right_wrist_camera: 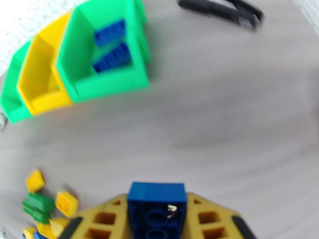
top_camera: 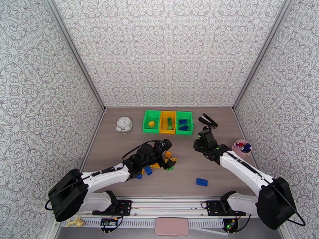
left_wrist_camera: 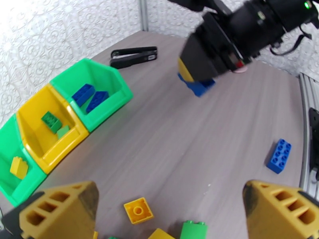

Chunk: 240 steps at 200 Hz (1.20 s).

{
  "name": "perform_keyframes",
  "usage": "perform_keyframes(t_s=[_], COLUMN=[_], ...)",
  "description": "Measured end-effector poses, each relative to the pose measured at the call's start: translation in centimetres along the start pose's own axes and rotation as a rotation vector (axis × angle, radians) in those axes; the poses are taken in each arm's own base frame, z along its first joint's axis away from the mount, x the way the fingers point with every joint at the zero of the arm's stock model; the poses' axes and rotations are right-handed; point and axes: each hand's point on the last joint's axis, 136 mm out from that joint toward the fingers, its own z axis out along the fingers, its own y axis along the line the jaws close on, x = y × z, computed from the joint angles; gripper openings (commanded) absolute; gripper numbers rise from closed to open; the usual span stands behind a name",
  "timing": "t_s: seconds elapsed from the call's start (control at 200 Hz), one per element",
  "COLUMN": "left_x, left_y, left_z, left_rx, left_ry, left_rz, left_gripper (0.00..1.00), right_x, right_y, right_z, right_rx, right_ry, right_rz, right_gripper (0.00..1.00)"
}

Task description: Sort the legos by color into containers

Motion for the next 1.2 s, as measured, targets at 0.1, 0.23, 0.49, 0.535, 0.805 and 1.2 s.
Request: perform_keyframes(t_s=[0.1, 0.23, 0.49, 0.535, 0.805, 1.2], left_x=[0.1, 0.1, -0.3, -0.4, -0.4, -1.3], left_y=[0.7, 1.2, 2.3, 2.5, 2.9, 6.5], left_z=[0.0, 0.0, -0.6, -0.7, -0.8, -2.4], left_rx=[-0.038, -0.081, -0.161, -0.171, -0.186, -0.3], left_ry=[0.003, 0.005, -0.002, -0.005, -0.006, 0.065], left_rz=[-0.012, -0.026, -0.043, -0.044, -0.046, -0.181], left_gripper=[1.0, 1.0, 1.0, 1.0, 1.0, 1.0], right_x=[-4.0, -8.3, -11.2, -11.0, -10.0, -10.9], right_y=[2.4, 5.1, 7.7, 7.8, 7.6, 7.8], right_z=[1.6, 3.9, 10.1, 11.3, 15.9, 7.3], right_rx=[-0.032, -0.062, -0.056, -0.052, -0.029, -0.148], right_ry=[-0.063, -0.128, -0.122, -0.112, -0.056, -0.162], right_rz=[-0.02, -0.056, -0.137, -0.144, -0.155, -0.23], right_gripper=[0.25, 0.25, 0.25, 0.26, 0.48, 0.86])
